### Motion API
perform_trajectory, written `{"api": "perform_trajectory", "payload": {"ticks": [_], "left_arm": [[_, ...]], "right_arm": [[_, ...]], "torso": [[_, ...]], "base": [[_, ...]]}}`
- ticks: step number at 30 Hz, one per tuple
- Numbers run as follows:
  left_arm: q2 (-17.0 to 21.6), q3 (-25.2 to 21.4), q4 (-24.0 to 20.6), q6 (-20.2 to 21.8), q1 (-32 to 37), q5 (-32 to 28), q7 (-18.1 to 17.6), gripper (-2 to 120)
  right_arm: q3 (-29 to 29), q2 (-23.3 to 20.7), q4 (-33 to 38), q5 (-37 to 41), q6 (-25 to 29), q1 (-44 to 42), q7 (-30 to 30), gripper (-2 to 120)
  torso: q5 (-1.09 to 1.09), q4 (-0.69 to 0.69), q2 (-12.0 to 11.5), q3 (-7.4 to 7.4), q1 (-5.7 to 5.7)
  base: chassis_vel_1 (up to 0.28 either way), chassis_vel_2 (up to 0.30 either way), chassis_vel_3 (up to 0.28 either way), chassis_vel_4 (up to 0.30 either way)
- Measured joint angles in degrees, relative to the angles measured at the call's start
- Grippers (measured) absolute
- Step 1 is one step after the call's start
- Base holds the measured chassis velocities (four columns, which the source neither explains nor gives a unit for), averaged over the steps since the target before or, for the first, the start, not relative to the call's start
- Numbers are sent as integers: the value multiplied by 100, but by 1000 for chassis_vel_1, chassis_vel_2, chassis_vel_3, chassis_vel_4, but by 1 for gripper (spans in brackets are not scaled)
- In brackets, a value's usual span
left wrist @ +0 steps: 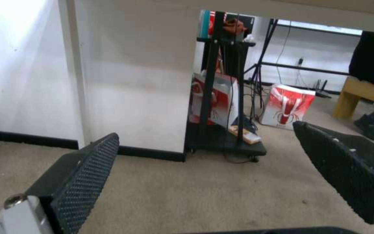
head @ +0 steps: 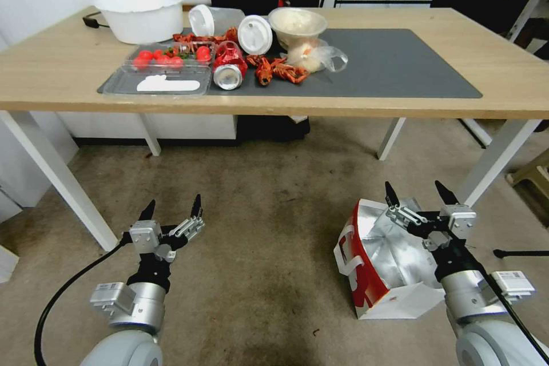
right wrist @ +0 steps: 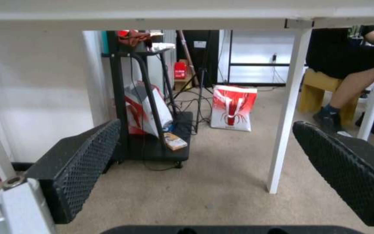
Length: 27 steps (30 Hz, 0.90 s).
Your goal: Pick up the food delivery bag from the floor and place it on the table.
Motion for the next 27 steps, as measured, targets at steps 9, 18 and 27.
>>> {"api": "perform_trajectory", "payload": {"ticks": [9,18,27], "left_arm": [[3,7,21,-4,-1,0,0,100],[2,8,36,-19,-1,0,2,100],[13,4,53,-20,-10,0,3,100]], "right_arm": [[3,-3,-11,-7,21,-7,-23,100],[2,-7,-41,-20,103,-3,-32,100],[1,-34,-54,-22,130,5,-60,100]], "torso": [[0,0,-164,-132,-32],[0,0,-401,-314,-86],[0,0,-663,-537,-126]], "base": [[0,0,0,0],[0,0,0,0],[0,0,0,0]]}}
